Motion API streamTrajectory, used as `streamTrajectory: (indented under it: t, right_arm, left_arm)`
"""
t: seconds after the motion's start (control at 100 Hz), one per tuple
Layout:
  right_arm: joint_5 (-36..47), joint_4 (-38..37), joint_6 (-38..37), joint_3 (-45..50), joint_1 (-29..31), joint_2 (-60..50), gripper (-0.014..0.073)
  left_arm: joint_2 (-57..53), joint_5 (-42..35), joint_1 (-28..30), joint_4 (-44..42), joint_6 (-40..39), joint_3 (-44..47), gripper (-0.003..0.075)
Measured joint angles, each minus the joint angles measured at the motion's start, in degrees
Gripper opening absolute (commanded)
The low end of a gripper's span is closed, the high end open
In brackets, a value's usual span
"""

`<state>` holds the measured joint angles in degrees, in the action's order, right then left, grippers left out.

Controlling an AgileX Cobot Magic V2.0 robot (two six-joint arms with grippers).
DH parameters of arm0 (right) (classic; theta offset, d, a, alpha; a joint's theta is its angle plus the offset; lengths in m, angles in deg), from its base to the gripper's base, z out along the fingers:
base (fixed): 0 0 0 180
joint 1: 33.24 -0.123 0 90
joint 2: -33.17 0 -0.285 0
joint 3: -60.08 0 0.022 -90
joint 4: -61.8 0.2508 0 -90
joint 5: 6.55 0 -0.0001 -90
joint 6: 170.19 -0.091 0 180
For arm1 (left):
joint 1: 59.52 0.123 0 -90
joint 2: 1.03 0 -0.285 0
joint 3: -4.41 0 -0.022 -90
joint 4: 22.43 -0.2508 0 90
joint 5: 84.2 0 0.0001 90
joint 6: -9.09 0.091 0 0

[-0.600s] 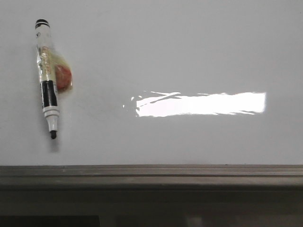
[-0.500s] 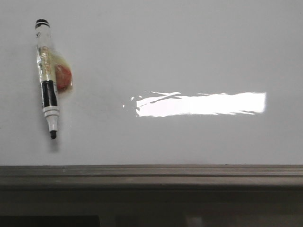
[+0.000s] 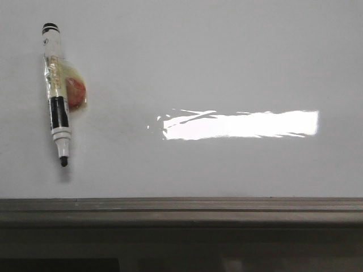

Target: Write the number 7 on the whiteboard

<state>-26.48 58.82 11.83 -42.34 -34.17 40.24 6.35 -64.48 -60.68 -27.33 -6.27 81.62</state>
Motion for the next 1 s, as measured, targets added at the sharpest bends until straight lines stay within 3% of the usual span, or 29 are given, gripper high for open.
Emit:
streamTrajectory:
  t: [0.73, 1.0]
  right_arm:
    - [0.0, 0.0, 0.0, 0.0, 0.0, 0.0, -0.0064]
    - [1.1, 0.0, 0.0, 0.1, 0.0, 0.0, -0.0064]
  left_arm:
    - [0.0, -0.8, 0.0, -3.6, 0.0, 0.1, -0.002]
    - [0.0, -7.4, 0.0, -4.1, 0.0, 0.1, -0.002]
